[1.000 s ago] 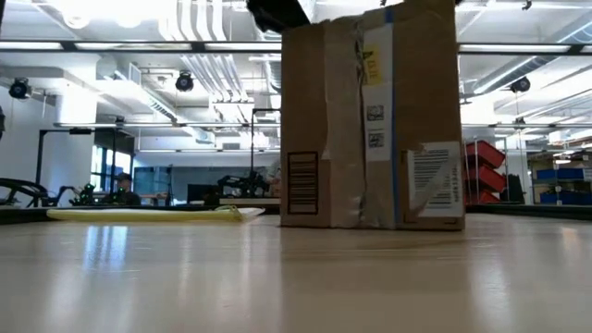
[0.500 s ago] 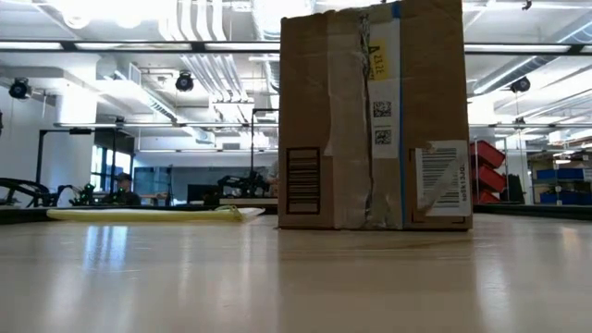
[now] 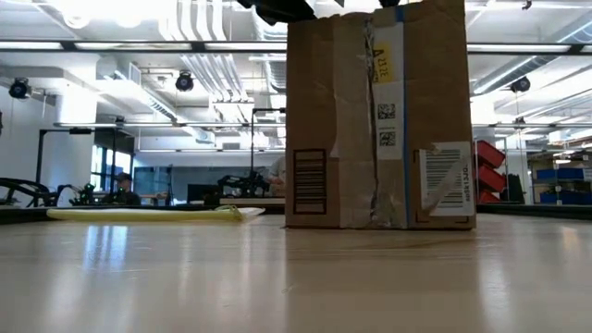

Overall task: Unpack boxes
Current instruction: Open the box using the gray cutter

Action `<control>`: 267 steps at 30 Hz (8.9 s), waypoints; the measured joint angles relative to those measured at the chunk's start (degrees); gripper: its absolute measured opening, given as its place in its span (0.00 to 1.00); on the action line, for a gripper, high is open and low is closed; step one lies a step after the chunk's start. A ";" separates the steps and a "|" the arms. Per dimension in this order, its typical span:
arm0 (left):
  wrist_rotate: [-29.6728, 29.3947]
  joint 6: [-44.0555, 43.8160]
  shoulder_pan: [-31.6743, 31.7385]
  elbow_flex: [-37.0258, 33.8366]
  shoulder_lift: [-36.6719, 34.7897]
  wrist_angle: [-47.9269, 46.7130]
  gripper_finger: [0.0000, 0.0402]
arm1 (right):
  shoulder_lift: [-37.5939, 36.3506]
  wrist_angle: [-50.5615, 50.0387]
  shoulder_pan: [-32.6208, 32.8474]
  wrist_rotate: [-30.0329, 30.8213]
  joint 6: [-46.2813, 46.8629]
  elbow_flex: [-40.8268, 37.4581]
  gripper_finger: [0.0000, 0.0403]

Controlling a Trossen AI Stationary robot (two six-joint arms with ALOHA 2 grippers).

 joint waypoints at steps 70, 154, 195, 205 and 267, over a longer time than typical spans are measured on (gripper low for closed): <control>-1.92 -0.57 0.13 -0.63 0.17 -0.97 0.39 | -7.41 -8.78 -3.16 -1.25 0.92 -3.99 0.12; -5.66 -25.27 0.62 -36.95 6.60 48.75 0.39 | -11.30 -32.31 -1.44 7.23 5.17 2.48 0.12; -30.03 -26.25 -1.62 -39.05 -19.56 29.98 0.39 | -0.74 -34.80 -16.13 4.93 -2.72 5.82 0.11; -29.05 -16.50 -1.25 -33.99 -11.91 40.48 0.39 | -1.11 -22.68 -13.52 -0.60 4.43 -4.62 0.11; -17.92 -28.14 -3.98 -35.42 12.49 54.60 0.39 | -13.11 -50.85 4.06 -4.21 45.50 -22.61 0.11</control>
